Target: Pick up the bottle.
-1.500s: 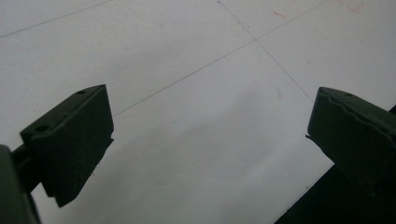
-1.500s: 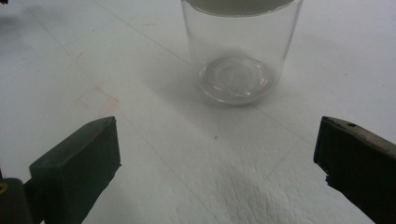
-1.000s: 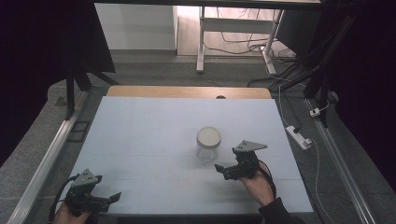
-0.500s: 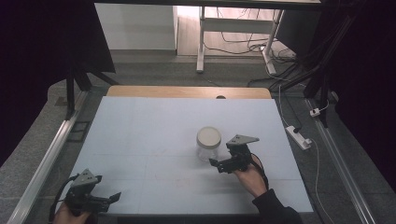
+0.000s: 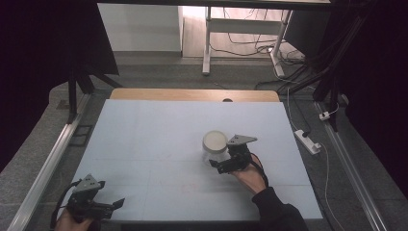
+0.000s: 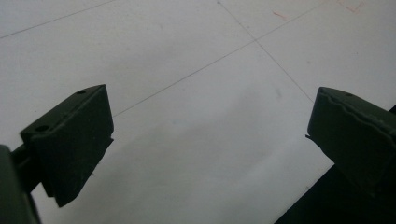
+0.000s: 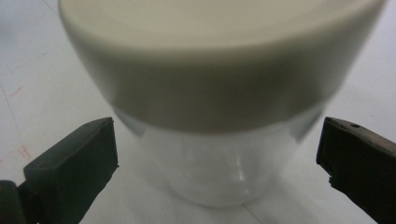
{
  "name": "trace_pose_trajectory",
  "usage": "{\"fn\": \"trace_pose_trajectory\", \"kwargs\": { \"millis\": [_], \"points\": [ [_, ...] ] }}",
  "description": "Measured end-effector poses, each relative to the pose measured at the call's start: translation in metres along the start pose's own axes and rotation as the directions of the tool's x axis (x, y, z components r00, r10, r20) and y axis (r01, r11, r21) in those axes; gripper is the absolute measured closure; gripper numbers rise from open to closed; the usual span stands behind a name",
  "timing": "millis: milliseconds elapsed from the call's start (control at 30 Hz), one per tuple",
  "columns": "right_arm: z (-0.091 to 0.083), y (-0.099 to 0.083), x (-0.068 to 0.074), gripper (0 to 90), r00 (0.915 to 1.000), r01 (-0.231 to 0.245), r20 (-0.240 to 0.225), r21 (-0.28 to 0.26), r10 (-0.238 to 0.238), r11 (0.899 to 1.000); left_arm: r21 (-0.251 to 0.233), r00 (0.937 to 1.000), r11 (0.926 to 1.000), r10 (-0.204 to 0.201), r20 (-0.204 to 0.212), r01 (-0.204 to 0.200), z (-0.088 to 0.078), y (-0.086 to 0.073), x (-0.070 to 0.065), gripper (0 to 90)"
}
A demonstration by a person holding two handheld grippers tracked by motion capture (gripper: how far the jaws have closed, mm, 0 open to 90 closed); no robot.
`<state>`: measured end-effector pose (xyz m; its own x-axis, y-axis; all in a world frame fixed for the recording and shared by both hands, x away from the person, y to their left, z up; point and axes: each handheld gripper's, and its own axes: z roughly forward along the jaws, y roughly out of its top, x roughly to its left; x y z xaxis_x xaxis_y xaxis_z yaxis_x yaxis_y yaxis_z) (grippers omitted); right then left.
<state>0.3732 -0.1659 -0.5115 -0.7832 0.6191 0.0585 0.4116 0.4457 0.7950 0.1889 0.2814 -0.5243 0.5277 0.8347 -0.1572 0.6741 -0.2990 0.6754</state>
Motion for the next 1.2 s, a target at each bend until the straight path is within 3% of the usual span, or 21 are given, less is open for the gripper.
{"fn": "trace_pose_trajectory", "kwargs": {
  "millis": [367,500,867,1067,1100,1200],
  "points": [
    [0.017,0.001,0.001,0.0,0.9992,0.036,-0.014,-0.003,-0.036,0.999,0.0,1.0,1.0,0.0,0.002,0.0,0.0,0.0,0.0,1.6],
    [0.019,0.002,0.0,0.0,0.9998,0.014,-0.013,-0.007,-0.014,1.0,0.001,1.0,1.0,-0.001,0.004,0.001,0.0,0.0,0.0,1.6],
    [0.023,-0.001,-0.003,4.0,0.9999,0.007,-0.015,-0.018,-0.007,1.0,0.004,1.0,1.0,0.002,0.003,-0.002,0.001,0.0,0.0,1.6],
    [0.024,0.0,0.0,5.4,0.9994,0.033,0.009,-0.02,-0.033,0.999,0.005,1.0,1.0,0.002,0.002,-0.002,0.001,0.0,0.0,1.6],
    [0.023,0.001,0.003,6.4,0.9976,0.061,0.034,-0.018,-0.061,0.998,0.004,1.0,1.0,0.003,0.002,-0.003,0.001,0.0,0.0,1.7],
    [0.022,0.001,0.004,6.6,0.9971,0.064,0.041,-0.015,-0.064,0.998,0.004,1.0,1.0,0.004,0.0,-0.004,0.001,0.0,0.0,1.7]
  ]
}}
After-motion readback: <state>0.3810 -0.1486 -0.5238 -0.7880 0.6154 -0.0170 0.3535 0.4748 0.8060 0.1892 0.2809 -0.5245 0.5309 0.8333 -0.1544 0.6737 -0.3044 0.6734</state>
